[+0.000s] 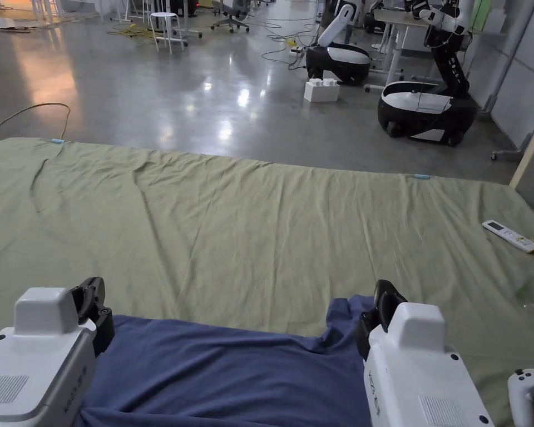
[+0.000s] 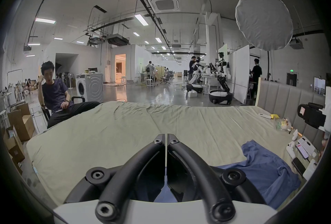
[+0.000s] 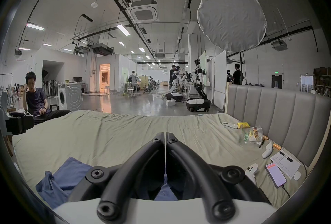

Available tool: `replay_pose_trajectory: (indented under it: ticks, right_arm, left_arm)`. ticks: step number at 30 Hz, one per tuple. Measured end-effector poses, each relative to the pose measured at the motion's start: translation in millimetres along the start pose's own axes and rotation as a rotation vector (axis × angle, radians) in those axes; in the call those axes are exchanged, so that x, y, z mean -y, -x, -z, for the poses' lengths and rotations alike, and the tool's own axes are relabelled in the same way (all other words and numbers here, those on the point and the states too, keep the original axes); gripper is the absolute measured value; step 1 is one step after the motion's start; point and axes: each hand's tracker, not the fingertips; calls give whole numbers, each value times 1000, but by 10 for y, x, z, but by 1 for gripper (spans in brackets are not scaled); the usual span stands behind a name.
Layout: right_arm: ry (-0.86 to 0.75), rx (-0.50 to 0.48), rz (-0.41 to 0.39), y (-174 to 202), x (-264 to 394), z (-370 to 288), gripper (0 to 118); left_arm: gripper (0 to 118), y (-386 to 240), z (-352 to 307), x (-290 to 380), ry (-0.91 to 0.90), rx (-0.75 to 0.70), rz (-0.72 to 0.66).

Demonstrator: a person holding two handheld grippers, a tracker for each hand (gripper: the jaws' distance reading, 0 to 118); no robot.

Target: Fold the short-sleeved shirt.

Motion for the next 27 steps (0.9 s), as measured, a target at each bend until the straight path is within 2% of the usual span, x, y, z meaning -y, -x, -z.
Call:
replay_pose_trajectory:
  ticks: [11,14,22,26,27]
  right_arm:
    - [72,-8,-21,-14,162,124,2]
    - [96,-12,-31,-25,207,178,2]
    - [171,-10,-39,-94,344,329,2]
    - [218,-3,-46,-136,459,386,2]
    - [229,-1,-48,-149,488,395,2]
  left_arm:
    - [1,237,383,66,31,-22,-16]
    - [1,353,675,78,141,43,-55]
    - [1,517,1648,302,438,87,-21]
    - [2,500,2057,420,614,124,-46]
    - [6,483,2127,448,648,123,-43]
